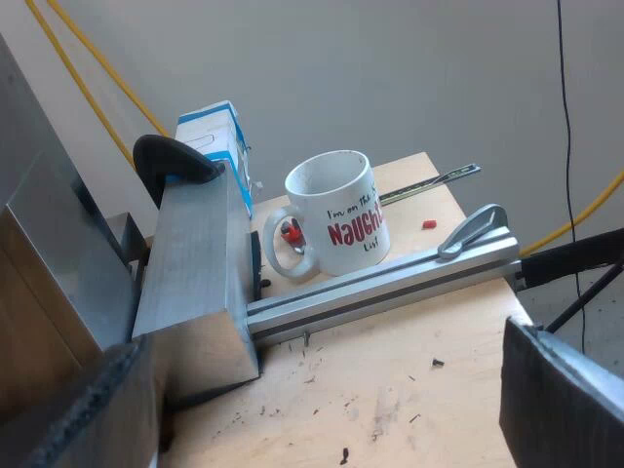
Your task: Pour the beans into the coffee machine
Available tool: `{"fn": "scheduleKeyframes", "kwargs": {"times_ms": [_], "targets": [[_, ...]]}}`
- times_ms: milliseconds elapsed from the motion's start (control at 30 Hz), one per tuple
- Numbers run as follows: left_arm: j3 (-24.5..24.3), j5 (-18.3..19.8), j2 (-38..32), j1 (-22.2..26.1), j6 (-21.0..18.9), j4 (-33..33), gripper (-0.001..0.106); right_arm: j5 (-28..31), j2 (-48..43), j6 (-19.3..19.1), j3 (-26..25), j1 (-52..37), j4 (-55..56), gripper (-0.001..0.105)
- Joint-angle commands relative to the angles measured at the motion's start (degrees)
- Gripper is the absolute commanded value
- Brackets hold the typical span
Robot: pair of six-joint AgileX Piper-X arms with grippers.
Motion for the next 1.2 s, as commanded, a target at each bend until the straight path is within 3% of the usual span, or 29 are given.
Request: {"fn": "scheduleKeyframes", "kwargs": {"times_ms": [33,233,433,767,867,1033,1100,1200], "targets": [[-0.29,-0.12,-7.69,-0.27,-0.02,0.04,0.086,0.0,-1.94,0.46,-0.2,0.16,-0.14,0.074],[-0.29,0.12,-7.69,-0.27,-0.02,0.04,0.086,-0.44,-1.94,0.46,-0.2,0.16,-0.98,0.074],[-0.29,0.23,-7.69,-0.27,-0.02,0.28,0.086,-8.67,-1.94,-1.41,-0.2,0.16,-1.0,0.074],[-0.97,0.76,-7.55,-0.27,-0.13,0.61,0.086,-14.08,0.91,-1.97,-5.1,0.16,5.55,0.074],[-4.56,-1.49,-5.62,-0.27,-0.13,3.2,0.086,-18.35,5.04,-6.97,-9.28,0.16,8.89,0.074],[-9.71,-4.99,-1.01,-0.27,-0.13,5.77,0.086,-23.04,10.91,-9.93,-14.21,1.01,9.43,0.074],[-12.39,-4.97,2.09,-0.27,-1.48,7.1,0.086,-23.8,12.32,-10.56,-15.53,2.57,8.97,0.074],[-15.22,-4.97,6.18,-0.27,-5.59,8.16,0.086,-24.47,16.03,-14.53,-18.32,8.81,8.85,0.074]]}}
